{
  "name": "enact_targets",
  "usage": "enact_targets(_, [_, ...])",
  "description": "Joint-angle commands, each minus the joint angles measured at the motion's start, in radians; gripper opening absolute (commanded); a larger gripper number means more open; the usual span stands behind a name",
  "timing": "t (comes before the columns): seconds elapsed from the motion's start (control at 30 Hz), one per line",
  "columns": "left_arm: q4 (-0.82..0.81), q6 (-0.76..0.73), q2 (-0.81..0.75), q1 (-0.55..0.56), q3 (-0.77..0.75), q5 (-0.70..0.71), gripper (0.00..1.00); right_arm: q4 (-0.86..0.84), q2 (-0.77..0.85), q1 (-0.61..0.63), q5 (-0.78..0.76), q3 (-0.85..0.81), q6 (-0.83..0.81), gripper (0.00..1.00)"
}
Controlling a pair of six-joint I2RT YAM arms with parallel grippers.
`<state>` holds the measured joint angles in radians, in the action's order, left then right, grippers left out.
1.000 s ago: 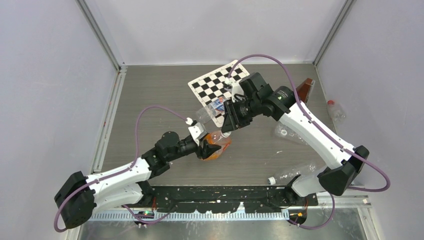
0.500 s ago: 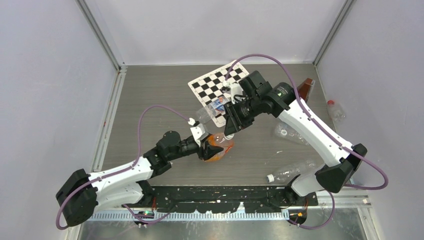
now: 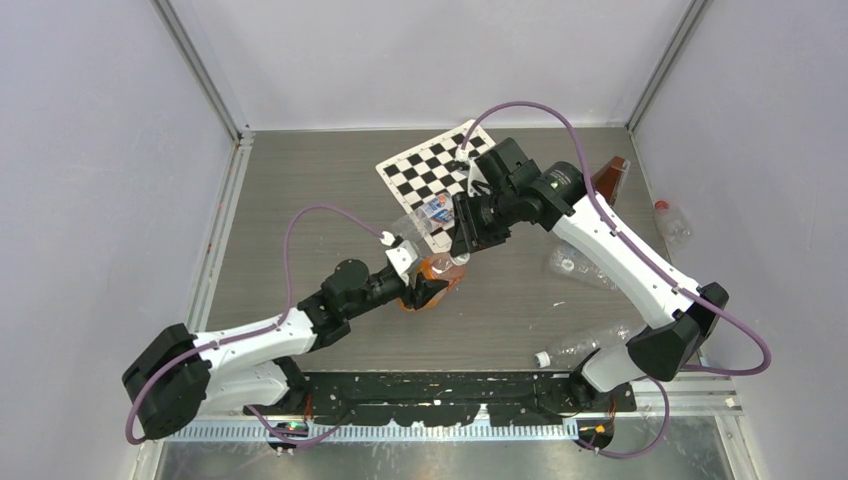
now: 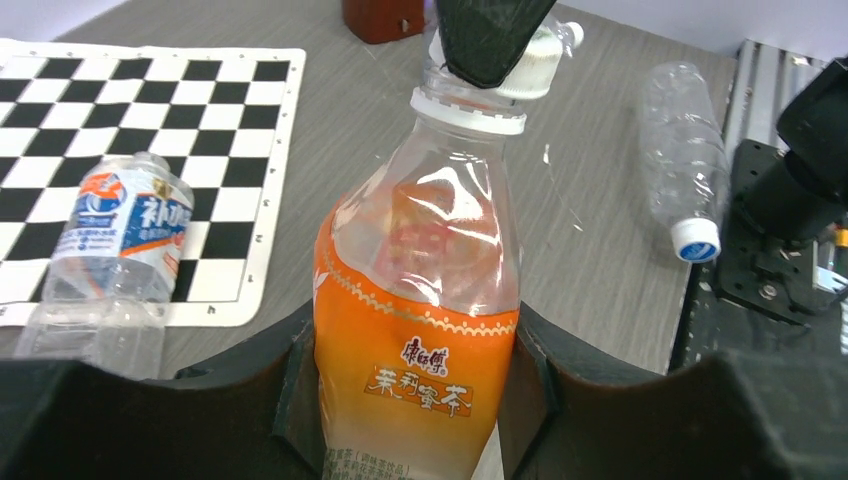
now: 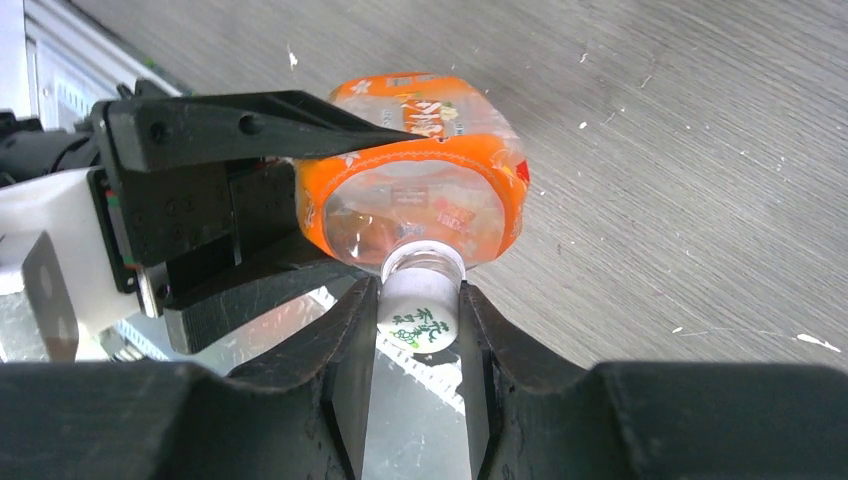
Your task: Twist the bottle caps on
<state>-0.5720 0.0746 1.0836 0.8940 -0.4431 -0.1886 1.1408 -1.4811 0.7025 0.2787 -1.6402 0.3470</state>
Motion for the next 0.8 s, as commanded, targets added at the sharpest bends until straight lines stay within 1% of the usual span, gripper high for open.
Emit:
enact_targets(0.0, [-0.348,-0.008,-0.003,0.0,-0.08,0.107,0.0,0.019,-0.019,0.002,-0.066,-0.009,0.112,0.01])
enact_targets(0.13, [-0.407,-0.012,0.016,0.0,-0.056,0.068,0.0,0.002,-0.012,-0.026,-0.062,-0.004,0.163,0.01])
enact_targets(0.23, [-0.466,-0.009,0.034,0.0,-0.03,0.026,0.0,-0.028,-0.004,-0.048,-0.006,-0.002,0.18,0.01])
enact_targets(0.37, [-0.541,-0.001,0.049,0.001,0.003,0.018,0.0,-0.056,0.004,-0.086,0.065,0.007,0.193,0.01])
enact_targets(0.77, [-0.545,-0.013,0.047,0.001,0.031,0.045,0.0,-0.01,0.005,-0.107,0.045,-0.02,0.163,0.02])
